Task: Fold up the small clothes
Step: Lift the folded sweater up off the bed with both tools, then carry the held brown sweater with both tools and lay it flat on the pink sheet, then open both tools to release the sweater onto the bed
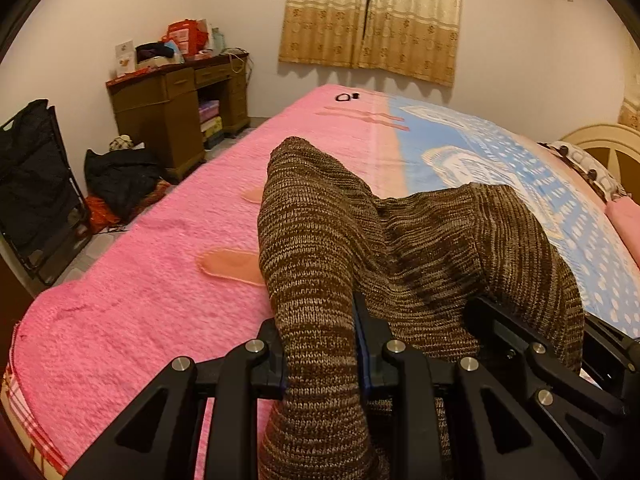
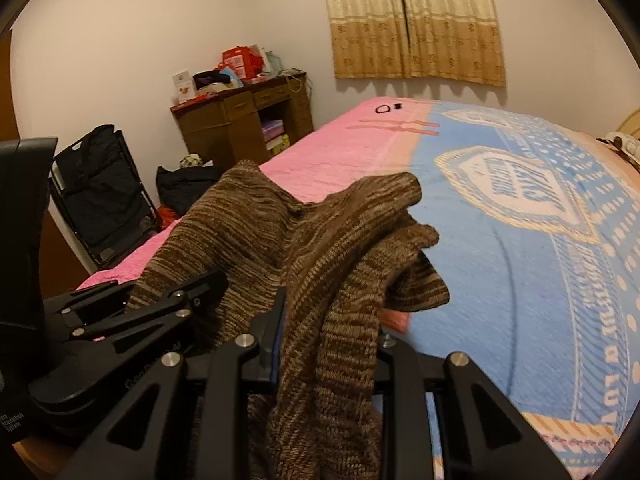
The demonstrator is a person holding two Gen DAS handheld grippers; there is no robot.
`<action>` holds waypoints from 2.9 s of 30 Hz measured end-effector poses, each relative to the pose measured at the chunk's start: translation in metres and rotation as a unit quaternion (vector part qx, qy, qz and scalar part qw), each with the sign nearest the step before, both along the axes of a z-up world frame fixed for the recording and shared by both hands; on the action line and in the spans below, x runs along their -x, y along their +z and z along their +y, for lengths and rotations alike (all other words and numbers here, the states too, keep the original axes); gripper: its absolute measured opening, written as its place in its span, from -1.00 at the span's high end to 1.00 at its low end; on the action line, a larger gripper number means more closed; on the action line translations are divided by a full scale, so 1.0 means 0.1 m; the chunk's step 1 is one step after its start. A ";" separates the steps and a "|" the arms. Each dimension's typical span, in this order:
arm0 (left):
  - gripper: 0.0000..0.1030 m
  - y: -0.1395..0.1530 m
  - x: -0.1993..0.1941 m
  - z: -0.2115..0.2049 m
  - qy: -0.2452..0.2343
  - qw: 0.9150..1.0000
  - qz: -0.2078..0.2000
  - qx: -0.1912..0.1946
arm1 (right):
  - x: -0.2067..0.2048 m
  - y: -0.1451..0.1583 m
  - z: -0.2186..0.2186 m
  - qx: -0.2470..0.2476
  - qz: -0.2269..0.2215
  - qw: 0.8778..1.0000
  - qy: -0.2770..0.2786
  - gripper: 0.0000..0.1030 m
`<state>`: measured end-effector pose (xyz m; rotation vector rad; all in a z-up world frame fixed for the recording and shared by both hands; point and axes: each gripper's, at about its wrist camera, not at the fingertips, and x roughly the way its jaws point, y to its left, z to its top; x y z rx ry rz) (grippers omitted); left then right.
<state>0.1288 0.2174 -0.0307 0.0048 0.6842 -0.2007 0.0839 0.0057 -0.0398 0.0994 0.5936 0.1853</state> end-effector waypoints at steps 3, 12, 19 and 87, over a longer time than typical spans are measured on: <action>0.52 0.00 -0.09 0.10 0.012 1.000 -0.002 -0.001 | -0.07 0.01 0.07 0.001 -0.003 1.000 0.009 0.47; 0.51 0.02 -0.36 0.21 0.039 0.999 -0.021 -0.025 | -0.35 0.04 0.29 0.016 -0.029 0.999 0.031 0.48; 0.51 -0.10 -0.68 0.21 0.055 0.998 -0.022 -0.037 | -0.69 -0.05 0.33 0.027 -0.045 0.998 0.020 0.49; 0.51 -0.29 0.12 0.45 0.047 0.994 0.033 -0.093 | 0.18 -0.39 -0.34 -0.063 0.126 0.989 0.037 0.58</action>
